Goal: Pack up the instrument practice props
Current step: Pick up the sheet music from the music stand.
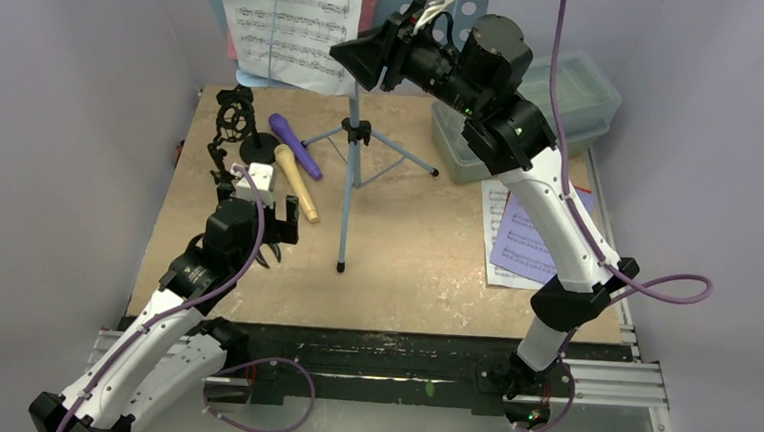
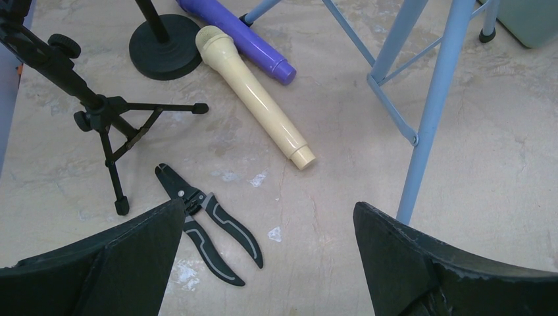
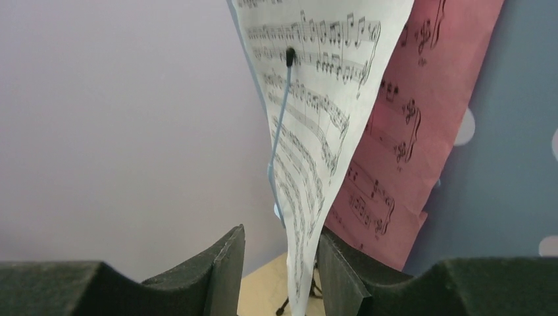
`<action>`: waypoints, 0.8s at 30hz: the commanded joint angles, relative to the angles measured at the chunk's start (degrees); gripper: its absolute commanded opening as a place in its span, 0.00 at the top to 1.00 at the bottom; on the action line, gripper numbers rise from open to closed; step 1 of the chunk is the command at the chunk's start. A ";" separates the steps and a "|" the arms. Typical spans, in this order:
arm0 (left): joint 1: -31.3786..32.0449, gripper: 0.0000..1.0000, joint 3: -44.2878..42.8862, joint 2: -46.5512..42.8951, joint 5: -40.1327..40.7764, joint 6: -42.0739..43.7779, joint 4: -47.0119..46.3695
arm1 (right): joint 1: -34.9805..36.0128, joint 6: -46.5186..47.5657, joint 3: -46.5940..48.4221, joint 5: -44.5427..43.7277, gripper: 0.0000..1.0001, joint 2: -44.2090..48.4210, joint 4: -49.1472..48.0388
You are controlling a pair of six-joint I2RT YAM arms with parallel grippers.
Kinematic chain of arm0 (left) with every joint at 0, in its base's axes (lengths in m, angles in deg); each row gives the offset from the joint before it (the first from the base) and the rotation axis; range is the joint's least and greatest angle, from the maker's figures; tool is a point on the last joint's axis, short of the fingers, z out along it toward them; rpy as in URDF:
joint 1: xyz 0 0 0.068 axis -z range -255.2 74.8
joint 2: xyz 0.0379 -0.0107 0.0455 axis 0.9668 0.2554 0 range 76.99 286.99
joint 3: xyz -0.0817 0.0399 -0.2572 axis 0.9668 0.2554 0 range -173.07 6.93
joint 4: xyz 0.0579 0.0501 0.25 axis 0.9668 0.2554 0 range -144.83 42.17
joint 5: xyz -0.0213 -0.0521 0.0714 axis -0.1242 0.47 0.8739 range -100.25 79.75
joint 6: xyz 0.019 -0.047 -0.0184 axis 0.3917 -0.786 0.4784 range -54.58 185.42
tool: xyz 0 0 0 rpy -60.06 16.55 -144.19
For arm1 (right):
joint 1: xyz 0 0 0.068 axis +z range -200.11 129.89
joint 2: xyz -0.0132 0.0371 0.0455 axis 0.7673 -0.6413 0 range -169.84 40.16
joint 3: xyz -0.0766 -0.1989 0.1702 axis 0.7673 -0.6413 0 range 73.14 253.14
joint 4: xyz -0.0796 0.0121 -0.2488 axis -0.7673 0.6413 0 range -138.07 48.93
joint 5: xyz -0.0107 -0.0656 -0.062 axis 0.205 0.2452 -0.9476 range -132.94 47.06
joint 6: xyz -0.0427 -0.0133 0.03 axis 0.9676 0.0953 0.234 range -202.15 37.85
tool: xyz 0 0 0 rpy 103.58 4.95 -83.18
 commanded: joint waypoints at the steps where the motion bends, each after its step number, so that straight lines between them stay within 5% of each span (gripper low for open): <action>1: -0.44 0.00 -0.42 -0.07 -0.28 0.75 -1.64 | -0.20 -0.29 5.65 0.01 0.55 -2.29 -4.06; 9: -0.39 0.00 -0.44 -0.07 -0.28 0.72 -1.62 | -0.18 0.50 9.96 -3.41 0.57 -5.93 -6.22; 13: -0.39 0.00 -0.39 -0.07 -0.28 0.66 -1.65 | -0.19 1.73 12.09 -4.52 0.74 -7.18 -7.45; 16: -0.39 0.00 -0.39 0.01 -0.28 0.67 -1.62 | -0.24 3.34 13.47 -4.47 0.97 -7.74 -8.28; 24: -0.53 0.00 -0.34 -0.07 -0.32 0.68 -1.65 | -0.20 10.09 21.03 -6.15 1.00 -6.89 -9.47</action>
